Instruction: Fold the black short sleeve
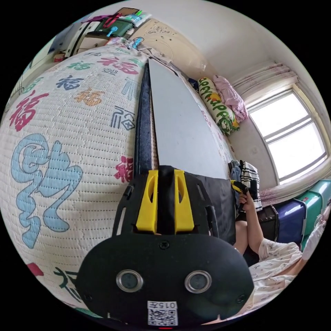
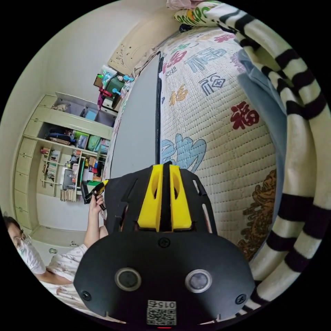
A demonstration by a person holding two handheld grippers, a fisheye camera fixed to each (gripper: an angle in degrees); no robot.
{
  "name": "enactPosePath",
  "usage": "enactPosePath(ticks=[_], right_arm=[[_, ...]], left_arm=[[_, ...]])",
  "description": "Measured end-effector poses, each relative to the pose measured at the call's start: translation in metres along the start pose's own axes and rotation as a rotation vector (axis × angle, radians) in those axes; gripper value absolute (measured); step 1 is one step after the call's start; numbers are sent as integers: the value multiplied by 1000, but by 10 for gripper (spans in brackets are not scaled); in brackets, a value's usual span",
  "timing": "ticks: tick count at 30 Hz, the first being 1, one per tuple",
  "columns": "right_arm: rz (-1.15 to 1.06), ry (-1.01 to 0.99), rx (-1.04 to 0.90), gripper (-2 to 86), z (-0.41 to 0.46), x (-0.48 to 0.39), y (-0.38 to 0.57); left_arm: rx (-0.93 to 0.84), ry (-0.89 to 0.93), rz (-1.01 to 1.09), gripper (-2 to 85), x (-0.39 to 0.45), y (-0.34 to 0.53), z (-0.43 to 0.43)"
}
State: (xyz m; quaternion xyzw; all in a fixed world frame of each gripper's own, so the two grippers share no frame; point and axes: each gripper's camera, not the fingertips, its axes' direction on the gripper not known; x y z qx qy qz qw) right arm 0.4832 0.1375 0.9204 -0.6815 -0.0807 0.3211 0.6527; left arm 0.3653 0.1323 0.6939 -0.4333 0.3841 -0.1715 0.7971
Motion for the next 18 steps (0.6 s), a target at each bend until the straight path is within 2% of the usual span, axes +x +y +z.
enactPosePath(ticks=[2,5,7,13,16,18], right_arm=[[-2,-42,32,14,-10,14,-1],[-20,-42,83,4,-20,31,4],[-36,-29,123,2,-19,39,9],[-174,186,177,0,23,56,22],[-206,244,162,0,53,77,49],[-205,354,178,0,64,99,86]], left_arm=[[-27,-4,36,48,-1,-1,0],[10,82,38,31,-7,2,-10],[42,43,67,23,-1,4,-20],[131,13,75,24,7,2,-30],[107,-27,71,35,10,-2,-28],[100,-39,62,50,9,-3,-31]])
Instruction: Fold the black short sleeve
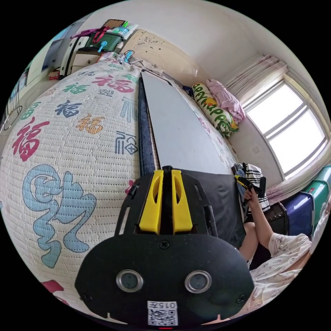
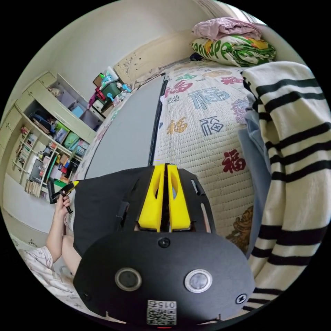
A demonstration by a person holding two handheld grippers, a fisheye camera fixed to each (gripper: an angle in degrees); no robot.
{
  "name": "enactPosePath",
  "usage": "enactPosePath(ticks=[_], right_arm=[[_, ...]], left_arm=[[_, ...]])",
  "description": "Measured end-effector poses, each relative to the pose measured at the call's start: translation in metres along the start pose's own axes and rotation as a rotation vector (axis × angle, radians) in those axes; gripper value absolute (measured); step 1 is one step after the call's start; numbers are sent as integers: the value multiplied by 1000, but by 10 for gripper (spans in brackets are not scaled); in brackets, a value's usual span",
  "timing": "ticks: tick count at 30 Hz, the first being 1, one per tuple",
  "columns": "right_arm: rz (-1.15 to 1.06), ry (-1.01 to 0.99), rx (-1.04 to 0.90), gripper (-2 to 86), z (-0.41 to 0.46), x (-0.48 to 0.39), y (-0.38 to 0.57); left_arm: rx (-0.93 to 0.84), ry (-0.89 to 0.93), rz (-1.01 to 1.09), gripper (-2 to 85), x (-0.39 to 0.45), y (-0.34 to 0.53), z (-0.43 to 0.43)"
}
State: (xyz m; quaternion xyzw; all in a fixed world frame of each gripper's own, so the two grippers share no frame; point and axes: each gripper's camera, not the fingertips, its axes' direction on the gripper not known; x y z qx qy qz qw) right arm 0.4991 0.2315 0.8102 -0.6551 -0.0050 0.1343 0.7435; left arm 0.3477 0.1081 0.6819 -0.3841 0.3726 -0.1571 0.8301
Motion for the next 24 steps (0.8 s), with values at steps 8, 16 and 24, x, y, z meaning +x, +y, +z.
enactPosePath(ticks=[8,16,24], right_arm=[[-282,235,199,1,-38,-56,177],[-852,-266,-42,64,16,-258,450],[-1082,-159,-243,90,105,-303,602]], left_arm=[[-20,44,-17,76,5,-9,-39],[-98,-119,71,76,53,-29,-55],[-100,-121,121,6,81,-45,-98]])
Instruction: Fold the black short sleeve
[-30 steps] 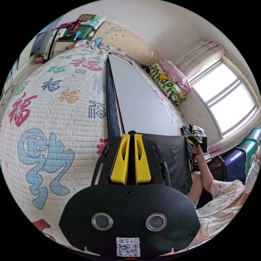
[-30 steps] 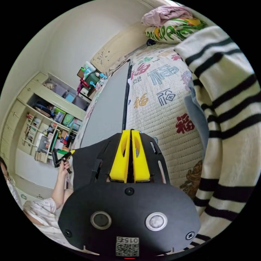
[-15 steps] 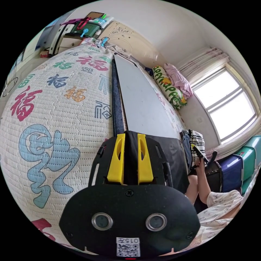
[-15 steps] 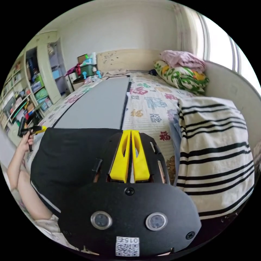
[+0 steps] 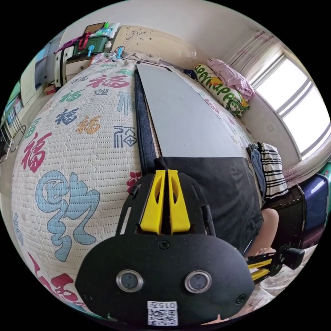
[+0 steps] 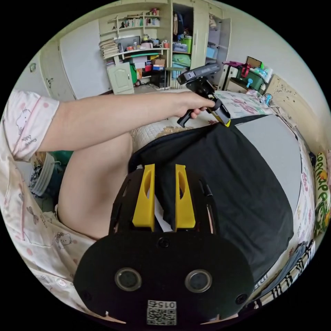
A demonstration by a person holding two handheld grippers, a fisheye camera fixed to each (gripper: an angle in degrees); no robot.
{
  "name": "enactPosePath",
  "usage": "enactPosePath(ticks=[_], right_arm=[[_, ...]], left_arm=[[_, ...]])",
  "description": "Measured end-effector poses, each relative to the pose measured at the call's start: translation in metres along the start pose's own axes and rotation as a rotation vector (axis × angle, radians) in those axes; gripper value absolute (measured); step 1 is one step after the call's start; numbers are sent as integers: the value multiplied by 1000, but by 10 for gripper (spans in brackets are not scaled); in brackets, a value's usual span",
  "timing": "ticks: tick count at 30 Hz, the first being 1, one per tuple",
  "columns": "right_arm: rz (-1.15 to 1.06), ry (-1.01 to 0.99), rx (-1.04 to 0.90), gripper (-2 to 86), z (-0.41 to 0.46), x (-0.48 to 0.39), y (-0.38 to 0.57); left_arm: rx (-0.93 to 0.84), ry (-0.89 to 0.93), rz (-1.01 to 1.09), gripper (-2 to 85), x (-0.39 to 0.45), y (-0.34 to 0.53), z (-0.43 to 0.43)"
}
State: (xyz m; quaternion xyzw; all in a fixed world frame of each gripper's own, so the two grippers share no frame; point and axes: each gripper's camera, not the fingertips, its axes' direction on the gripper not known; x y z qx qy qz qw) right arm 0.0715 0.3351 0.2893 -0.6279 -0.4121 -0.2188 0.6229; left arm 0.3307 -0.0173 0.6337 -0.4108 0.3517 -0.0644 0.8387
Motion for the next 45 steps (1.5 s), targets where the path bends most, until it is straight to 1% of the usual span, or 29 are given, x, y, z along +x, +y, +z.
enactPosePath(ticks=[2,4,5,6,9,15,17,20,25,28,30,32,34,36,37,39,40,42,43,44,45], right_arm=[[31,17,-72,78,19,-1,10],[55,-22,-63,64,21,2,23],[74,-57,-57,40,20,4,30],[87,-57,-58,24,21,5,36],[55,-35,-62,12,26,-3,47],[29,-22,-70,19,40,4,52],[42,-33,-82,28,38,11,50],[89,18,-85,47,24,18,55],[175,18,12,43,-23,33,88],[269,12,91,40,-66,57,111],[361,45,143,40,-105,83,129],[454,101,175,40,-134,108,142],[561,145,201,36,-161,138,156],[725,167,242,28,-193,183,175],[763,173,253,27,-201,193,180],[897,194,312,27,-235,223,198],[922,199,329,27,-244,228,203],[1014,232,364,35,-271,248,222],[1034,243,364,36,-276,253,226],[1073,265,358,39,-283,261,235],[1110,277,346,42,-288,270,243]], left_arm=[[14,43,-4,-2,1,-4,-22],[33,43,1,-5,4,-7,-42],[42,35,1,-6,5,-8,-48],[63,20,2,-6,7,-10,-62],[90,3,-5,-7,8,-14,-90],[-14,-118,4,-2,11,-23,-102],[-19,-139,25,5,18,-24,-116],[-37,-206,67,18,36,-26,-141],[29,-240,12,57,39,-14,-192],[122,-238,-20,56,43,-1,-241],[184,-220,-13,55,52,7,-274],[279,-156,20,56,68,24,-315],[341,-78,56,55,81,36,-338],[384,10,104,55,96,42,-351],[398,46,137,55,106,44,-354],[406,42,180,59,125,45,-355],[419,18,219,66,140,45,-356],[460,-54,334,65,170,50,-360],[503,-96,426,55,192,59,-364],[543,-112,510,37,212,67,-368],[556,-109,543,33,221,70,-370]])
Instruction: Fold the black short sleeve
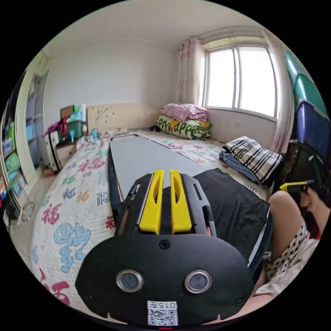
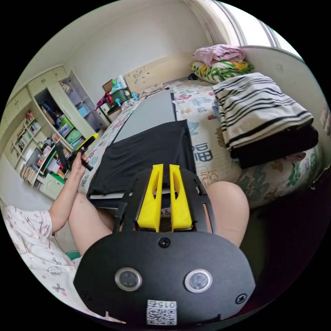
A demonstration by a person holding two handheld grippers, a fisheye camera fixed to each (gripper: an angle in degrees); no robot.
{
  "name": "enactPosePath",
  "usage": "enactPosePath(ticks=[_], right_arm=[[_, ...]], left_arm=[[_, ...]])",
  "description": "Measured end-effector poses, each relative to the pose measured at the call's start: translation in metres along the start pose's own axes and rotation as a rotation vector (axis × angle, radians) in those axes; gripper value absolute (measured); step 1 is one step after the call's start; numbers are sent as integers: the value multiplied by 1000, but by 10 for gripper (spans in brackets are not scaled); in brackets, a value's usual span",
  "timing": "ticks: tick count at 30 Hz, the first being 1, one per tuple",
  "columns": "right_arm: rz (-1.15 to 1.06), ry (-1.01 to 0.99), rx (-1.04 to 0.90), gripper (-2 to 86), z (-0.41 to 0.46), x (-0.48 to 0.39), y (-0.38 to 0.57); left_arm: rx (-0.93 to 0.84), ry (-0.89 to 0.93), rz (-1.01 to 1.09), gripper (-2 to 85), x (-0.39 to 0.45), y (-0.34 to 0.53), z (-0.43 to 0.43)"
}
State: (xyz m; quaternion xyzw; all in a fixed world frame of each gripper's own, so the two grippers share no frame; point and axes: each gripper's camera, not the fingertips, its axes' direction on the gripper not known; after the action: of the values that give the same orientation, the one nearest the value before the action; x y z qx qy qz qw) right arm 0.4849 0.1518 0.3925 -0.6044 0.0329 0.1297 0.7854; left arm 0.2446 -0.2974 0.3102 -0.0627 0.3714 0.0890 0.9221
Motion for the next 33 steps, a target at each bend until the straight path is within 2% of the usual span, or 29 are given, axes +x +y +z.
enactPosePath(ticks=[2,5,7,9,13,16,19,24,28,33], right_arm=[[32,12,-18,46,0,14,-8],[76,-15,-75,55,16,29,-23],[121,-63,-116,59,31,36,-33],[130,-197,-112,62,42,30,-48],[86,-261,-119,71,60,-4,-73],[27,-305,-161,74,76,-35,-84],[-13,-261,-229,72,96,-61,-85],[-24,-247,-215,16,93,-86,-68],[-8,-227,-153,3,78,-100,-50],[-74,-109,-194,1,90,-145,-5]], left_arm=[[16,44,78,22,24,-16,-3],[-17,143,82,5,45,-35,-8],[-26,254,103,3,65,-42,-13],[-113,304,149,7,95,-46,-12],[-241,296,213,29,150,-32,-16],[-321,290,117,31,149,-14,-13],[-434,278,91,49,148,2,-10],[-484,198,24,65,137,21,-27],[-526,144,-38,63,118,45,-33],[-531,155,-75,61,103,87,-32]])
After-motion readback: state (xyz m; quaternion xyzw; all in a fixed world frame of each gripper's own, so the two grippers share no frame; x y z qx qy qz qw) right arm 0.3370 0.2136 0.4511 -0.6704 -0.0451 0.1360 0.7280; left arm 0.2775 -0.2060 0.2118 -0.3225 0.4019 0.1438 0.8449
